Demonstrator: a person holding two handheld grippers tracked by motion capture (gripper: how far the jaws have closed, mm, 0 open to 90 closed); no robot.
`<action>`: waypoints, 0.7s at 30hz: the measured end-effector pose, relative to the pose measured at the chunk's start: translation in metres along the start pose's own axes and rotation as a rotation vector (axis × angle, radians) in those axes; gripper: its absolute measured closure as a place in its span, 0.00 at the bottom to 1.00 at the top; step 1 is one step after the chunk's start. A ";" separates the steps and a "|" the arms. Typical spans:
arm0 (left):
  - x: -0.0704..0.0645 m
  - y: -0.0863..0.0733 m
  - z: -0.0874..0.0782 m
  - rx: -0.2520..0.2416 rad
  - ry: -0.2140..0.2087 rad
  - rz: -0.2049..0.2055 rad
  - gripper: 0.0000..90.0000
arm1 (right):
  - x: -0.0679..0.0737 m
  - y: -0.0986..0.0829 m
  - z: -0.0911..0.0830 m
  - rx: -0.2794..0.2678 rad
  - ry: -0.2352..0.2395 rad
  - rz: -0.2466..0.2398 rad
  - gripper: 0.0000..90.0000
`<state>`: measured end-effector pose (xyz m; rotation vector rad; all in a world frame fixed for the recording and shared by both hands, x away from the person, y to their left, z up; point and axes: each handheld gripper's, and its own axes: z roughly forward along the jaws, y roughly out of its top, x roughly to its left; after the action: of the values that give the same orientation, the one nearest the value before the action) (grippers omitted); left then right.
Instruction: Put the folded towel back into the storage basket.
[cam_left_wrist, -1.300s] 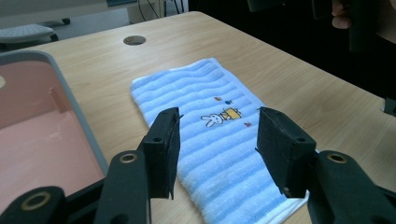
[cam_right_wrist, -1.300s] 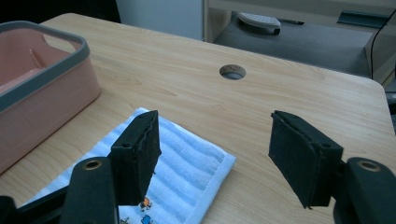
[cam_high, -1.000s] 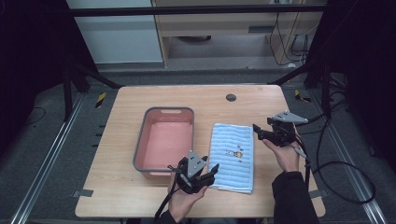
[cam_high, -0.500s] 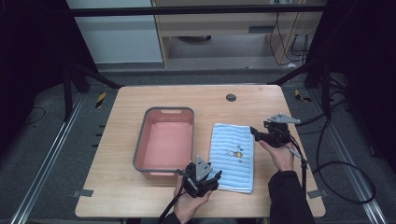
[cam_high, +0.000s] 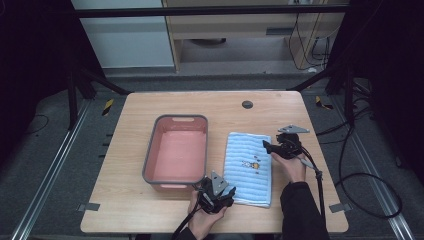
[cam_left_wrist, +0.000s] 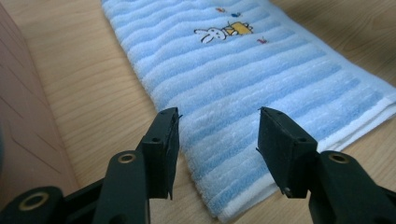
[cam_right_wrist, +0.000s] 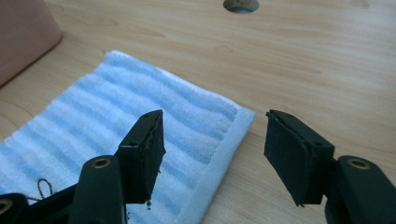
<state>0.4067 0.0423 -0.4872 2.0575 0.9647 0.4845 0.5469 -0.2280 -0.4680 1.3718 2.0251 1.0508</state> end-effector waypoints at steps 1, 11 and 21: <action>0.001 -0.002 0.002 0.005 0.005 -0.009 0.53 | 0.001 -0.002 0.004 0.022 0.005 0.008 0.43; 0.004 -0.012 0.011 0.041 0.004 -0.036 0.54 | 0.004 -0.012 0.023 0.094 0.020 0.001 0.49; 0.003 -0.014 0.014 0.041 0.002 -0.045 0.61 | -0.001 -0.020 0.027 0.120 0.051 0.064 0.62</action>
<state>0.4104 0.0436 -0.5070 2.0673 1.0278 0.4471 0.5557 -0.2240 -0.5000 1.4934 2.1247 1.0156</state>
